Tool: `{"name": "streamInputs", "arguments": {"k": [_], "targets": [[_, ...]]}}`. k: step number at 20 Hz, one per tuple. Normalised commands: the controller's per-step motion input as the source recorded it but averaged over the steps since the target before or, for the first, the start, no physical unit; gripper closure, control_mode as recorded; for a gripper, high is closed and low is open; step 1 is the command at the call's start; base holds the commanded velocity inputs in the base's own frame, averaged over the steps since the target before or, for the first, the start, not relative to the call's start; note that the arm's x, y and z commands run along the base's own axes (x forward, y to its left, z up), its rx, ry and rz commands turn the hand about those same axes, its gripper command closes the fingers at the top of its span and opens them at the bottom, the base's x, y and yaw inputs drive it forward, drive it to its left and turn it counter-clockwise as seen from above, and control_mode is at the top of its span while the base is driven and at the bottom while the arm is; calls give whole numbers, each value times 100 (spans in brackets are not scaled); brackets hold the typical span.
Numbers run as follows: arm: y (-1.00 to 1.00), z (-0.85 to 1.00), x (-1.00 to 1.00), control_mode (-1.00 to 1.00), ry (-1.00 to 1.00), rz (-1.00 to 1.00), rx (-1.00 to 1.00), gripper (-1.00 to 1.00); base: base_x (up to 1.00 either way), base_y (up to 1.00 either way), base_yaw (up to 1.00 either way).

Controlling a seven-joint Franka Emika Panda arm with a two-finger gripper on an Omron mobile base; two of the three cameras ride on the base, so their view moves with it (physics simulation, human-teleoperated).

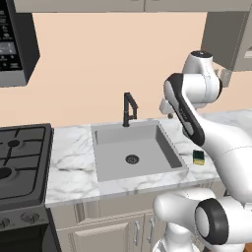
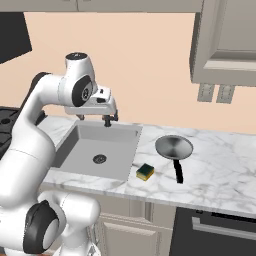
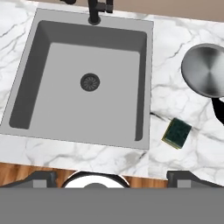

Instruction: Pick the pan and sponge and place them into the sink. Then turn on the water.

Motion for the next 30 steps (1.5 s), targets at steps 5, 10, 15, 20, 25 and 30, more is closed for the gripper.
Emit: {"name": "streamInputs", "arguments": {"k": [5,10,15,20,25,30], "targets": [[-11,0,0,-100,0,0,-2,-100,0,0,0],[-11,0,0,-100,0,0,-3,-100,0,0,0],[-11,-1,-2,-100,0,0,-3,-100,0,0,0],[-12,-4,-5,-100,0,0,-2,-100,0,0,0],[-10,-3,-7,-100,0,0,-1,-100,0,0,0],[-9,-5,-8,-100,0,0,-1,-100,0,0,0]]}}
